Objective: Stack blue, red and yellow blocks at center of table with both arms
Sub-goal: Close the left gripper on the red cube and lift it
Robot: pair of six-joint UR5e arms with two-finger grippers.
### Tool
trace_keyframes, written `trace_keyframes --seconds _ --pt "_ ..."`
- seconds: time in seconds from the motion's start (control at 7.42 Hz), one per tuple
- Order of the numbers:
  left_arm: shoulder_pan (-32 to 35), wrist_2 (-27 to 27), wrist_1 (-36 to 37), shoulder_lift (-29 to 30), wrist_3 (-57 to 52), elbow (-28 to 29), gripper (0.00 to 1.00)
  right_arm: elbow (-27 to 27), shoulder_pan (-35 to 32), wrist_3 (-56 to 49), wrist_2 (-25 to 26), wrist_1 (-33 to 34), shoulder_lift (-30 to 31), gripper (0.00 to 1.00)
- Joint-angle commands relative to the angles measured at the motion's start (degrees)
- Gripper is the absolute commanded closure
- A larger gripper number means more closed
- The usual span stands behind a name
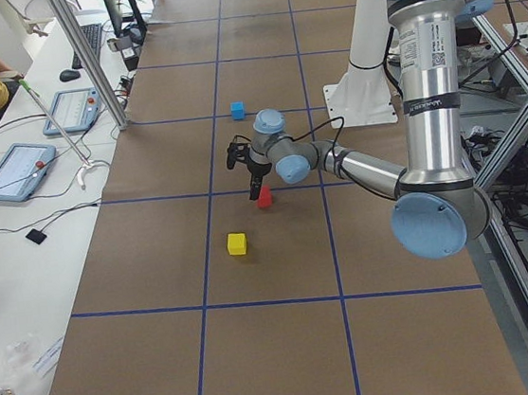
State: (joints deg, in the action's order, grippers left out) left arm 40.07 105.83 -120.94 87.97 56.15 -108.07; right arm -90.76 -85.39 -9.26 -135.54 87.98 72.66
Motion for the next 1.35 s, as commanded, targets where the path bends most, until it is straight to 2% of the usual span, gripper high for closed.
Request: trace_keyframes --seconds 0.0,0.27,0.4,0.54,0.67,0.94,1.08,1.21 --pt "-1.8 -1.3 0.0 0.4 0.5 1.9 0.00 -0.1 0.0 0.0 0.0 0.0 0.0 0.00" --pt "-3.2 -2.4 0.0 2.1 0.5 4.0 0.01 0.0 0.0 -0.1 0.2 0.0 0.0 0.00" --pt "-3.7 -2.4 0.0 2.3 0.5 4.3 0.17 0.1 0.0 -0.1 0.2 0.0 -0.2 0.00" --pt "-3.8 -2.4 0.0 2.2 -0.2 4.3 0.80 0.1 0.0 0.1 0.3 0.0 -0.3 0.00" --pt "-3.8 -2.4 0.0 2.2 -0.4 4.2 1.00 0.1 0.0 0.1 0.3 0.0 -0.4 0.00" --pt "-3.5 -1.7 2.9 2.5 -2.9 1.6 1.00 0.4 0.0 0.3 0.3 0.0 -0.5 0.00" --pt "-2.8 -1.7 11.3 5.9 -4.8 -1.9 1.00 0.7 0.0 0.1 0.4 0.0 -0.1 0.00" --pt "-2.4 -1.8 21.9 13.6 -5.3 -3.3 1.00 1.2 0.0 0.2 0.9 0.1 0.2 0.00"
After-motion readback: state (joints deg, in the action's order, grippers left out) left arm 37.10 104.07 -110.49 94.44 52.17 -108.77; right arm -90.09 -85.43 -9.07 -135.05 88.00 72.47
